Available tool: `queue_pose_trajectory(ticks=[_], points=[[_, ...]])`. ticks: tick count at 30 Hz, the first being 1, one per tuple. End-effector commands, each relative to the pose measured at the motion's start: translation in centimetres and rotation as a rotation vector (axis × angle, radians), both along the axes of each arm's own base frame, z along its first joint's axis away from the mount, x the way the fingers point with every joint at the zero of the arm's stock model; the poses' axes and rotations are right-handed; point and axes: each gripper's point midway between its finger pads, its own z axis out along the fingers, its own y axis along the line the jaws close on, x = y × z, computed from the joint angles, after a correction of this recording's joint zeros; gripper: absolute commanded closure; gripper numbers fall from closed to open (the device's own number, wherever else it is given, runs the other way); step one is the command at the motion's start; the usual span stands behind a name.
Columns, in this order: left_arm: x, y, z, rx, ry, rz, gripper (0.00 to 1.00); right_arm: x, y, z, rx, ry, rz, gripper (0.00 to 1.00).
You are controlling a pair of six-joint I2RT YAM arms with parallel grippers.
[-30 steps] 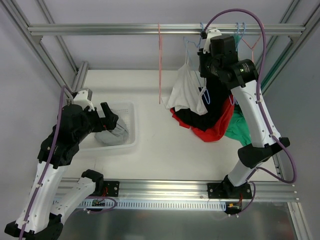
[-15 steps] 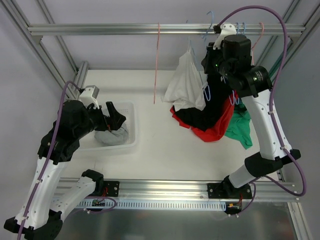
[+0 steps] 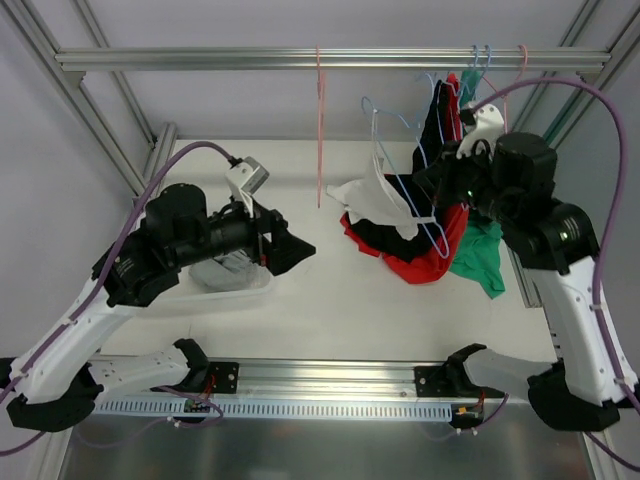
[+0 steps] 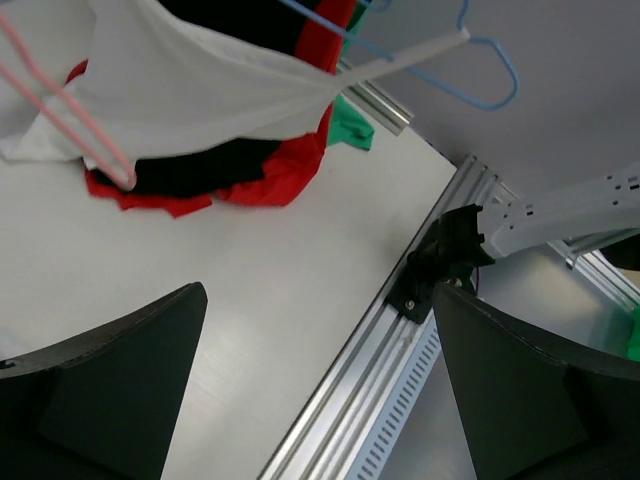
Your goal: Remove the tank top from the hanger
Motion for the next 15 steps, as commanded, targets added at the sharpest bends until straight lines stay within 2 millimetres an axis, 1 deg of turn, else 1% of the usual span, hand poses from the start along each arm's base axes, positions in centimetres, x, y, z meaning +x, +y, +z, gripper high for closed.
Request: queue_pose_trajectory(ticks=[1,2,3,4,5,6,7,8,9,10,11,12,13,15], points=[[1.0,-3.2,4.4,-0.072,-0.17,-0.024,0.01,-4.3,-0.2,2.6,0.093,-0.099,0.092,1.0],[1.2,-4.3,5.1,-0.075,-0.198,-0.037,0.01,-6.0,-0.9,3.1,0.109,-0.124,0.101,1.0],[0.9,-5.4,6.2,-0.083,-0.258,-0.047,0.01,-6.9,-1.0,2.8,0.115,-0.121,0.122,1.0],[1.0,-6.1,6.7,-0.081,-0.281,-0.046,0.01,-7.7,-1.1,2.3,0.118,-0.111,0.134,1.0],[1.7,-7.3,7.7,-0.076,-0.3,-0.034,0.01,-9.3,-1.7,2.5,0.129,-0.119,0.144,1.0],[2.1,-7.8,8.2,-0.067,-0.325,-0.031,0.01,-10.5,-1.5,2.4,0.141,-0.116,0.18,1.0],[2.2,-8.5,8.7,-0.069,-0.336,-0.039,0.01,-11.3,-1.6,2.1,0.147,-0.108,0.2,1.0],[2.9,-9.8,9.4,-0.07,-0.348,-0.041,0.01,-12.4,-1.8,1.5,0.147,-0.079,0.215,1.0],[3.3,-10.4,9.9,-0.066,-0.366,-0.037,0.01,-14.4,-1.8,1.6,0.165,-0.081,0.265,1.0],[3.8,-11.1,10.0,-0.056,-0.375,-0.036,0.01,-15.5,-2.0,1.5,0.169,-0.077,0.285,1.0],[4.7,-12.3,10.3,-0.049,-0.388,-0.031,0.03,-16.6,-2.2,1.2,0.17,-0.056,0.297,1.0],[5.6,-12.5,10.4,-0.033,-0.403,0.003,0.09,-17.9,-2.8,1.6,0.191,-0.078,0.297,1.0],[6.2,-13.3,10.2,-0.021,-0.406,0.006,0.14,-18.6,-3.1,1.8,0.201,-0.086,0.295,1.0],[6.6,-13.7,10.0,-0.006,-0.41,0.015,0.25,-19.6,-3.9,2.2,0.211,-0.111,0.284,1.0]])
